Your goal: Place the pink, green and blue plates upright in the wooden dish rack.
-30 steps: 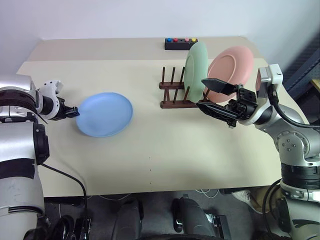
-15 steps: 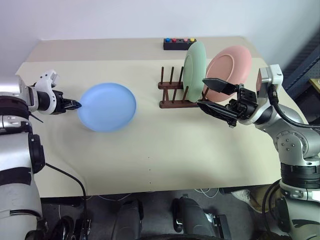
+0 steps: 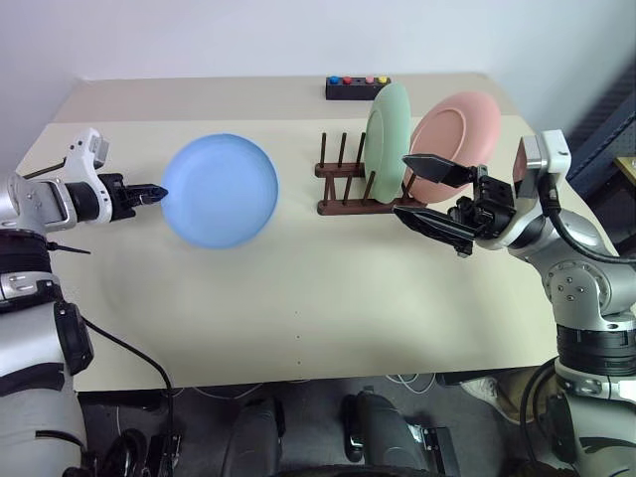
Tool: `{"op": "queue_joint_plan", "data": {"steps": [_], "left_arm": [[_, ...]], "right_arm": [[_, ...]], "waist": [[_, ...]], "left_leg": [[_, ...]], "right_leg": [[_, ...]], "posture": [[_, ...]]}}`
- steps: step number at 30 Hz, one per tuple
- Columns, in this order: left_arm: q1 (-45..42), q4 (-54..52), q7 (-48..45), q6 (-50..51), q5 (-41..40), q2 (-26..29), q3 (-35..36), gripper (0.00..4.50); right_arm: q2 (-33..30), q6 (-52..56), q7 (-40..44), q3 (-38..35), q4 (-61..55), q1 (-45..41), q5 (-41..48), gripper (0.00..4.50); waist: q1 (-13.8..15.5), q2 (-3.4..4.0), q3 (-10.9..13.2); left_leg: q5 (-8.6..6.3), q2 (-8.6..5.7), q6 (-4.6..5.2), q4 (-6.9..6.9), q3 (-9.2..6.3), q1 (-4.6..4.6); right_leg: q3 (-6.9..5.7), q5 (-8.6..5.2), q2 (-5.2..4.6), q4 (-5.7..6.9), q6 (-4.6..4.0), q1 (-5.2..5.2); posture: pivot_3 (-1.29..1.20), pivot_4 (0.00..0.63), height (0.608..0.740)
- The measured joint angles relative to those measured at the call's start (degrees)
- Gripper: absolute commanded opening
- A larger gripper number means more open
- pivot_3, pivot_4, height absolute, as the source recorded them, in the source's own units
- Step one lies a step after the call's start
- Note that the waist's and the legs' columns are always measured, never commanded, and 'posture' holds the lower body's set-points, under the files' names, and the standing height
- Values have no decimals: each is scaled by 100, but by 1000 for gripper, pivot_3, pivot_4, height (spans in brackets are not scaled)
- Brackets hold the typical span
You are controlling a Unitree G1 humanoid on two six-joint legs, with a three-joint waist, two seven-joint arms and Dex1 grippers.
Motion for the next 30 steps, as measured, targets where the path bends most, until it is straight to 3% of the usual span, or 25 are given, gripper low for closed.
{"op": "queue_joint_plan", "data": {"steps": [11,19,30], "left_arm": [[591,-1041,283,245,-859,-174,675,61],[983,-1954,501,193,-1269,-466,789,61],[1342,-3038,1070,-328,-1961,-1273,1298,61]], "right_arm": [[6,-59,-132,-3,59,91,-118,4500],[13,-60,-226,-2,57,162,-154,4500],[252,-74,-725,-42,50,464,-217,4500]], "waist": [[3,0,0],[4,-1,-1],[-2,-2,-2]], "left_leg": [[0,0,0,2,0,0],[0,0,0,3,-1,0],[0,0,0,3,0,0]], "right_leg": [[2,0,-1,2,0,0],[3,0,-1,2,0,0],[7,0,-1,2,-1,0]], "posture": [[0,150,740],[0,150,740],[0,150,740]]}}
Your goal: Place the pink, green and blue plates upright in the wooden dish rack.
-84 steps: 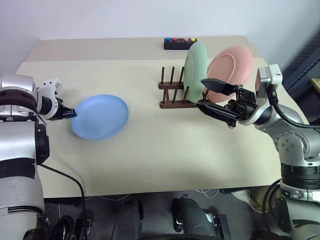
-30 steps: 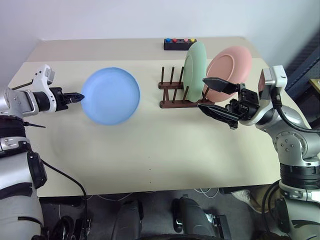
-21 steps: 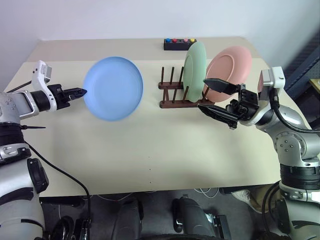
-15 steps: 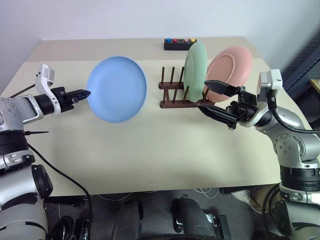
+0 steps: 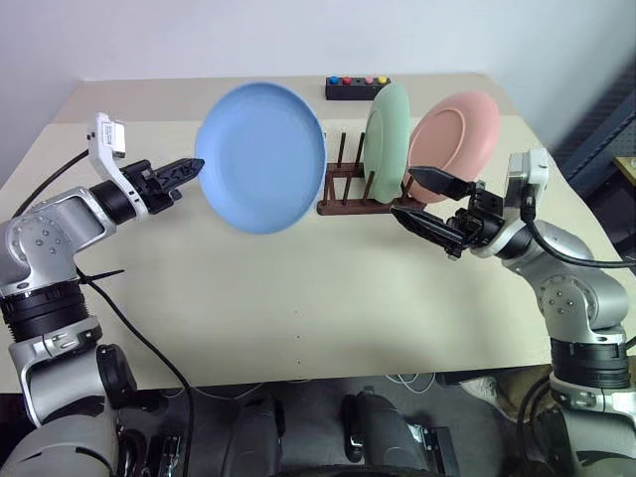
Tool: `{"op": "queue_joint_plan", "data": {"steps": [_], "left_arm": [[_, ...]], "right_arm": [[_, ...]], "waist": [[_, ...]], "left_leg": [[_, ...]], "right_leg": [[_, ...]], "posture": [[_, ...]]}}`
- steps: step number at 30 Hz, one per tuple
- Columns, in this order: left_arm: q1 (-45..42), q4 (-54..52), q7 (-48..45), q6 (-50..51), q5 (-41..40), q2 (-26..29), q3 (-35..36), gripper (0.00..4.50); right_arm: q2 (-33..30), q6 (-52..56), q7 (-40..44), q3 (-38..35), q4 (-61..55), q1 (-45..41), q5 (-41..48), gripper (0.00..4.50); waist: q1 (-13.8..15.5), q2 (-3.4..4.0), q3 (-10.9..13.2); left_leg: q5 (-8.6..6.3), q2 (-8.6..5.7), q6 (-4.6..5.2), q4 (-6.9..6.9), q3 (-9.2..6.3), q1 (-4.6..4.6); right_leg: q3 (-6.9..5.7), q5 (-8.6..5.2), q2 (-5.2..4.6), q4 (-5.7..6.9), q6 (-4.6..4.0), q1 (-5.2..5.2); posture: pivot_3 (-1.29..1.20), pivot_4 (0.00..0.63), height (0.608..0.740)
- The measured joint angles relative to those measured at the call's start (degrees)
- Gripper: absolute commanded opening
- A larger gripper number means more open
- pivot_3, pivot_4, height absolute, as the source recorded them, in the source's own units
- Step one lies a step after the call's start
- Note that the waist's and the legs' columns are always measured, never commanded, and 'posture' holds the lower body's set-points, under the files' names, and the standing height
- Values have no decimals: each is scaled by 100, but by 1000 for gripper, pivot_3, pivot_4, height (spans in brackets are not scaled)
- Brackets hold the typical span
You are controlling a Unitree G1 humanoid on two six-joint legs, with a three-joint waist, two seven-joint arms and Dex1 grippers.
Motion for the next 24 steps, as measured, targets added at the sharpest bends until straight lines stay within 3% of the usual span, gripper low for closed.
{"op": "queue_joint_plan", "data": {"steps": [5,11,24], "left_arm": [[201,-433,654,-380,-337,-744,401,61],[416,-897,1151,-588,-700,-1236,426,61],[1080,-1783,1516,-1588,-1058,-1839,162,61]], "right_arm": [[179,-109,-470,-145,-108,308,-50,4500],[472,-113,-956,-187,-559,765,-33,4500],[1428,39,-2486,319,-1769,1356,5,4500]], "waist": [[15,-1,-2],[5,-2,-2],[11,-2,-4]], "left_leg": [[0,-1,0,1,0,0],[0,0,0,0,-3,1],[0,-2,0,1,-3,4]], "right_leg": [[1,0,-3,-4,0,4],[1,0,-1,-2,0,5],[4,0,0,-3,-1,8]], "posture": [[0,150,740],[0,150,740],[0,150,740]]}}
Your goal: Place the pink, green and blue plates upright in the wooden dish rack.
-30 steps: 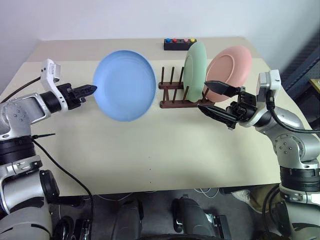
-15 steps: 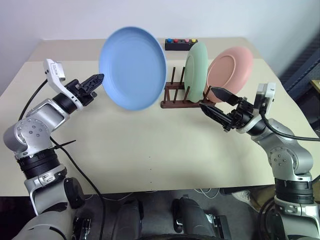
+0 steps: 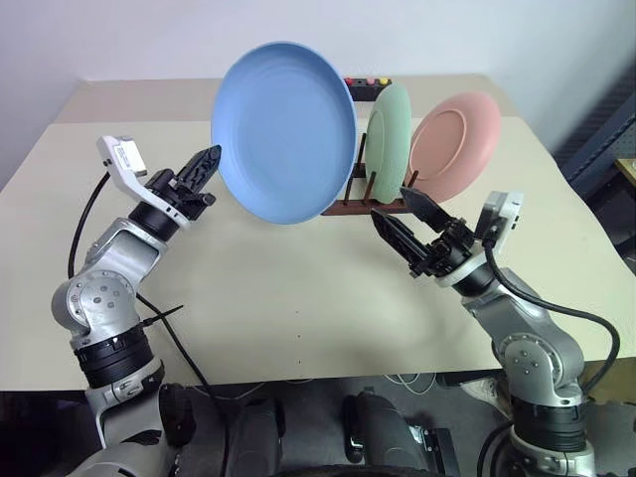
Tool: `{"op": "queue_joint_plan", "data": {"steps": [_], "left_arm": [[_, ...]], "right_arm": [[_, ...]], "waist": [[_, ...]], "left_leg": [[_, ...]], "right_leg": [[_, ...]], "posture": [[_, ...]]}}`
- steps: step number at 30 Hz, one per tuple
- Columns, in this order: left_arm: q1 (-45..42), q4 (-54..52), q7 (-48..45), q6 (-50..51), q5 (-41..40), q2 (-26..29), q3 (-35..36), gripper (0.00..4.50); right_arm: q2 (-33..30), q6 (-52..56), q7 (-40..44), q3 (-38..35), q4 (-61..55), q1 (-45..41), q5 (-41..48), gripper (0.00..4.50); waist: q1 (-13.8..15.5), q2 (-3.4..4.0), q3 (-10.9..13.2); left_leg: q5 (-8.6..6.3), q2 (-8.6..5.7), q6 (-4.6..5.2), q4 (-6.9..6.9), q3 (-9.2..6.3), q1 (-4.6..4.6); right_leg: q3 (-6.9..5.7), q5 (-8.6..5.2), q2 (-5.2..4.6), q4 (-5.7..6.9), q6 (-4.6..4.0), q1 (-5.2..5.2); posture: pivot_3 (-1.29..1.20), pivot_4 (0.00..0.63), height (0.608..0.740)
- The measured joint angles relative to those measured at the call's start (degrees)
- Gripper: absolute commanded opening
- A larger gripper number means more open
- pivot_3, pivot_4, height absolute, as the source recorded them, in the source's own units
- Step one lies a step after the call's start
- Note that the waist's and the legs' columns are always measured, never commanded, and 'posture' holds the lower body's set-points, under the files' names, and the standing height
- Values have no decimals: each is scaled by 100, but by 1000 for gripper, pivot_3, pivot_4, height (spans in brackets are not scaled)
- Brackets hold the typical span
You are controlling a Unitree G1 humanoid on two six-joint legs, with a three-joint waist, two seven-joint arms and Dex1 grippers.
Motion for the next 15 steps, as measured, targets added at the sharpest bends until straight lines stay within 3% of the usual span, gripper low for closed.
{"op": "queue_joint_plan", "data": {"steps": [8,15], "left_arm": [[346,-314,-27,-1336,461,-271,-683,61],[403,-329,11,-1745,542,-319,-974,61]], "right_arm": [[236,131,-661,313,-426,243,-51,4500],[306,-57,-949,368,-635,304,-269,4500]], "waist": [[1,-1,-1],[2,-1,-1]], "left_leg": [[0,0,1,-1,-2,0],[-1,-1,1,-1,-4,0]], "right_leg": [[-1,0,2,-5,-1,3],[-1,0,3,-8,-1,5]], "posture": [[0,150,740],[0,150,740]]}}
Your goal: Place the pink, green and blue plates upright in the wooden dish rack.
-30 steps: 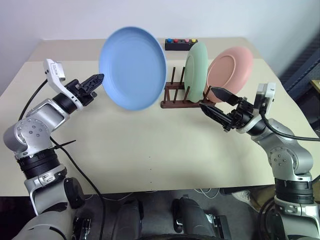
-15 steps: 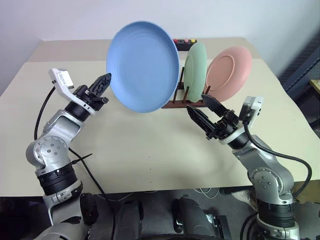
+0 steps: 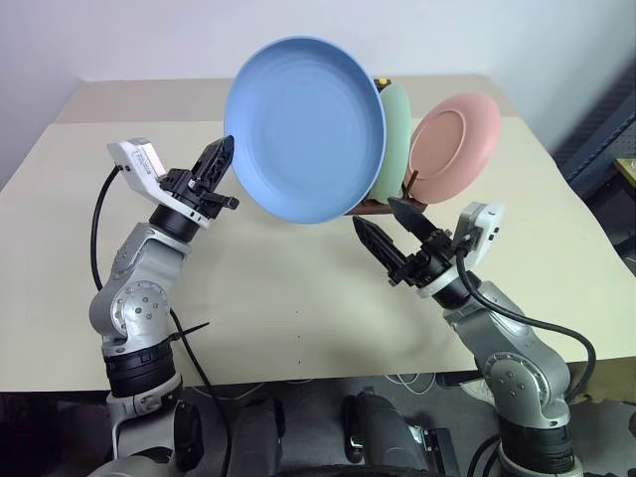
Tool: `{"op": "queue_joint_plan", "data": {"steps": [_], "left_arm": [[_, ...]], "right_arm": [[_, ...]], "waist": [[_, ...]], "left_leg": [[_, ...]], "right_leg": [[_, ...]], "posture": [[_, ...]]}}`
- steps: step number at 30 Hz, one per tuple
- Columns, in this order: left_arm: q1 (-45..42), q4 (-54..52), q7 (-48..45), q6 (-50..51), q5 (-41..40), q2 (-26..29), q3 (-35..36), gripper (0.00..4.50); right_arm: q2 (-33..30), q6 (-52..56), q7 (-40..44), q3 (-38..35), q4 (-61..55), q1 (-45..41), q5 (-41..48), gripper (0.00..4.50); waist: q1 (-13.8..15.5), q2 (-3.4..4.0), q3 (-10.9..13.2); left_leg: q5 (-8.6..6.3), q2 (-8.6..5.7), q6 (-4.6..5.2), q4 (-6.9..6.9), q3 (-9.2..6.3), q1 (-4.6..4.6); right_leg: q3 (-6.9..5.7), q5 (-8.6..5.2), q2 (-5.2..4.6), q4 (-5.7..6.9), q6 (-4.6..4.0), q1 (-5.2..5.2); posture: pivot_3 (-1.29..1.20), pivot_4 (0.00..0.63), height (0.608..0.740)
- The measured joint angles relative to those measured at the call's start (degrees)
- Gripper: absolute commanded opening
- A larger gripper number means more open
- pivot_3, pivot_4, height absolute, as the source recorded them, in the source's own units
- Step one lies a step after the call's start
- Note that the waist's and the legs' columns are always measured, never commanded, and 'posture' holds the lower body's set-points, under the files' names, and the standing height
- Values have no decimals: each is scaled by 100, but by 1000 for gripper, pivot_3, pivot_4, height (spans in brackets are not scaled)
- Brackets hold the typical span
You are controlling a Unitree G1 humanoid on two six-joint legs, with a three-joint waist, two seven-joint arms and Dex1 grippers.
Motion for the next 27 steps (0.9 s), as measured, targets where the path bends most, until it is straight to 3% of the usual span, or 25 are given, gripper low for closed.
{"op": "queue_joint_plan", "data": {"steps": [2,6,11,16,21,27], "left_arm": [[-59,56,66,-24,1,85,6,61],[-245,197,280,-33,33,269,21,61],[-325,205,498,2,44,266,-87,61],[-330,175,649,2,64,260,-243,61],[-329,96,795,-14,236,261,-389,61],[-212,-80,835,-86,476,272,-543,61]], "right_arm": [[-3,-269,-78,-325,-1,-123,-66,4500],[-674,-1118,18,-452,-9,-238,-1308,4500],[-1895,-2853,247,-10,418,-569,-3768,4500],[-2677,-4429,222,331,882,-848,-5618,4500],[-2926,-5498,127,755,1125,-891,-6918,4500],[-2806,-5664,96,1042,1347,-1063,-7746,4500]], "waist": [[2,0,0],[-3,0,0],[-9,0,0],[-3,-2,0],[-3,-2,0],[-25,-2,0]], "left_leg": [[0,0,0,0,-1,0],[0,-1,1,-2,-2,0],[0,-2,0,-3,-2,2],[0,-2,0,-3,-1,2],[1,-2,-1,-2,0,3],[1,-1,-3,-3,1,8]], "right_leg": [[0,0,1,-1,0,1],[-2,0,1,-4,1,1],[-2,-1,2,-5,1,2],[-2,-1,0,-11,1,5],[-2,-1,0,-11,1,6],[-1,0,0,-11,1,8]], "posture": [[0,150,740],[0,150,740],[0,150,740],[0,150,740],[0,150,740],[0,150,740]]}}
